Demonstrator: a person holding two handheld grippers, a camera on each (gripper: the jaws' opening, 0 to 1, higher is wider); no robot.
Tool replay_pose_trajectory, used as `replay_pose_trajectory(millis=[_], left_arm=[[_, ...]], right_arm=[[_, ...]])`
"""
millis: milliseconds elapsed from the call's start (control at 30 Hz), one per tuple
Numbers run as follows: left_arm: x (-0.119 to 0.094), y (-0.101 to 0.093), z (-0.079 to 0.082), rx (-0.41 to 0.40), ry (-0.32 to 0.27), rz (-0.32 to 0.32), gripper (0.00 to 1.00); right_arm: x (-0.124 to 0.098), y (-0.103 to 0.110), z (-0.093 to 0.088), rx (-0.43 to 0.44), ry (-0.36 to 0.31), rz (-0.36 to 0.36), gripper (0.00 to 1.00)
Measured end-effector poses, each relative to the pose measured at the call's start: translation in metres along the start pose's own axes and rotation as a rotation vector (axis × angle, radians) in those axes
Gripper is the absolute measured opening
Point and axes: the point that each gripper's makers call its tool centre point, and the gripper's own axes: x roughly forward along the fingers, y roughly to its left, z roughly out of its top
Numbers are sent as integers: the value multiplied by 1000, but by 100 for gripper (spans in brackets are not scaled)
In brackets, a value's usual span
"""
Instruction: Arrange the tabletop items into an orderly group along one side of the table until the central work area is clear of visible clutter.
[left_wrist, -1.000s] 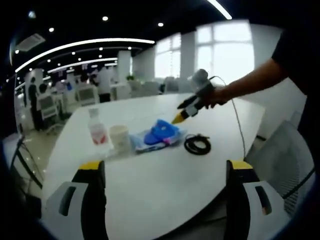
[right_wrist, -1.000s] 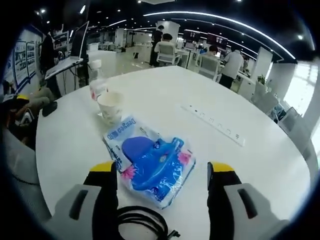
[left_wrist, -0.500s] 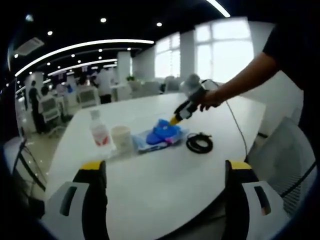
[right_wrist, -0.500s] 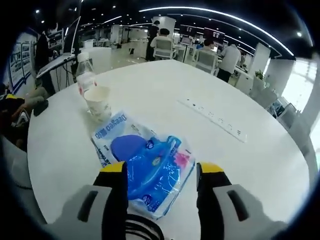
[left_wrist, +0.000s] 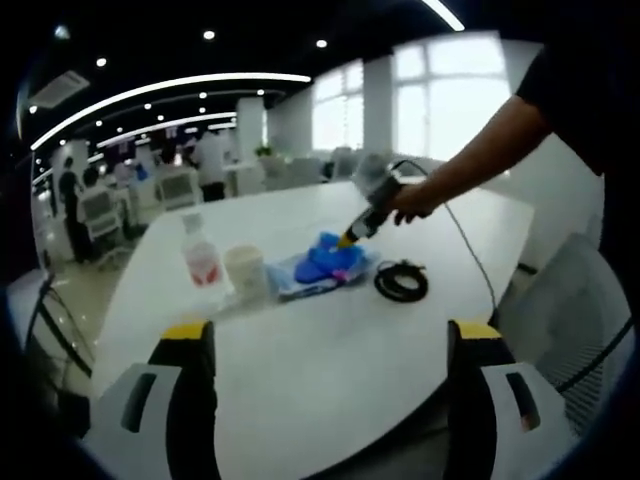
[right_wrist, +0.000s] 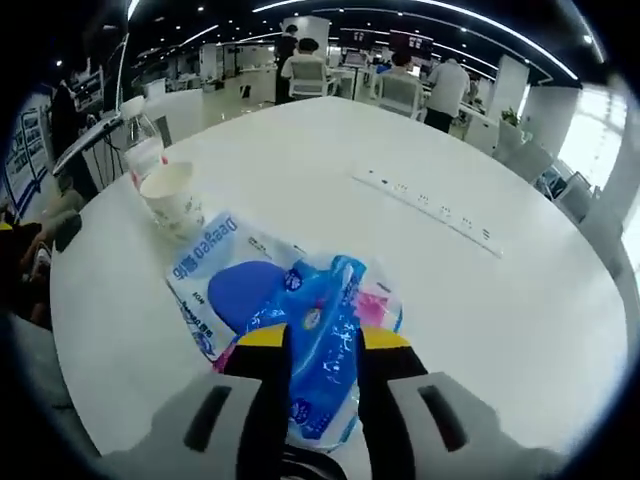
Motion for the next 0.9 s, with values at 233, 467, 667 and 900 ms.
replay_pose_trajectory(millis=[233,467,667,900], left_arm=[[0,2,-1,-1,5,5,92],[0,2,-1,-1,9,9,91],[0,2,-1,-1,8,6,91],[0,0,-1,0,12,1,91]], right_arm=[[10,-4,-5,52,40,-11,14],[12,-5,-6,56,49,-18,0],[7,-8,-6,86,41,-27,0],[-3,-14,-7,108,32,-37,0]])
